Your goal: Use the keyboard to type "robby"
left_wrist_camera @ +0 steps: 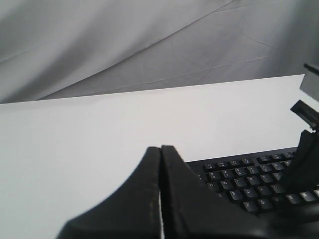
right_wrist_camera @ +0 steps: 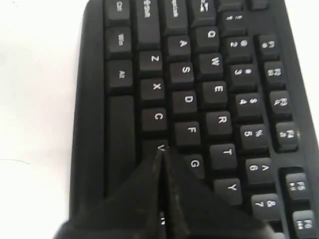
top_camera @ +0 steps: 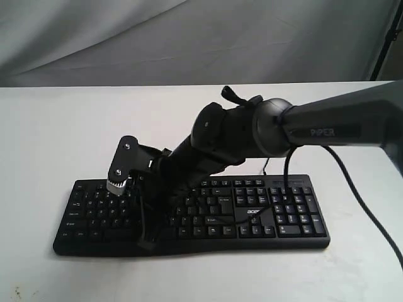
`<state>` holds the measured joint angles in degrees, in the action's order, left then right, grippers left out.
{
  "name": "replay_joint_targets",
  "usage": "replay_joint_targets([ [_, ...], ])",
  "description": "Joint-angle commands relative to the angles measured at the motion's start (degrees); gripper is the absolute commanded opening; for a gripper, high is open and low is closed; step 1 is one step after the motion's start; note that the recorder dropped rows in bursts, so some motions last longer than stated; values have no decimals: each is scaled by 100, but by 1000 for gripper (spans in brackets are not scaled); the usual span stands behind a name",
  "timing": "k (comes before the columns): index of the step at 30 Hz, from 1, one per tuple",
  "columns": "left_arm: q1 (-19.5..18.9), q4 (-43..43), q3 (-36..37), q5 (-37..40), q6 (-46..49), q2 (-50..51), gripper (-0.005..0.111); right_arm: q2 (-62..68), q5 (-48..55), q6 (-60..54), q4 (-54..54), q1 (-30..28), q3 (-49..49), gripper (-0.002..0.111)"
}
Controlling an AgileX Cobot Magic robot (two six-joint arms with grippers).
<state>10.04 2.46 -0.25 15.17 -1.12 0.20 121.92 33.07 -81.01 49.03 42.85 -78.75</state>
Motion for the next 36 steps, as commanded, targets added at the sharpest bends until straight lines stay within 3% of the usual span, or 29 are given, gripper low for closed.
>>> replay_joint_targets([
  [1, 32, 27, 25, -33, -16, -20, 0, -231, -261, -7, -104, -23, -2, 0],
  [14, 32, 27, 25, -33, -16, -20, 0, 419, 629, 641, -691, -401, -961, 0],
  [36, 32, 27, 25, -33, -16, -20, 0, 542, 561, 480, -762, -411, -999, 0],
])
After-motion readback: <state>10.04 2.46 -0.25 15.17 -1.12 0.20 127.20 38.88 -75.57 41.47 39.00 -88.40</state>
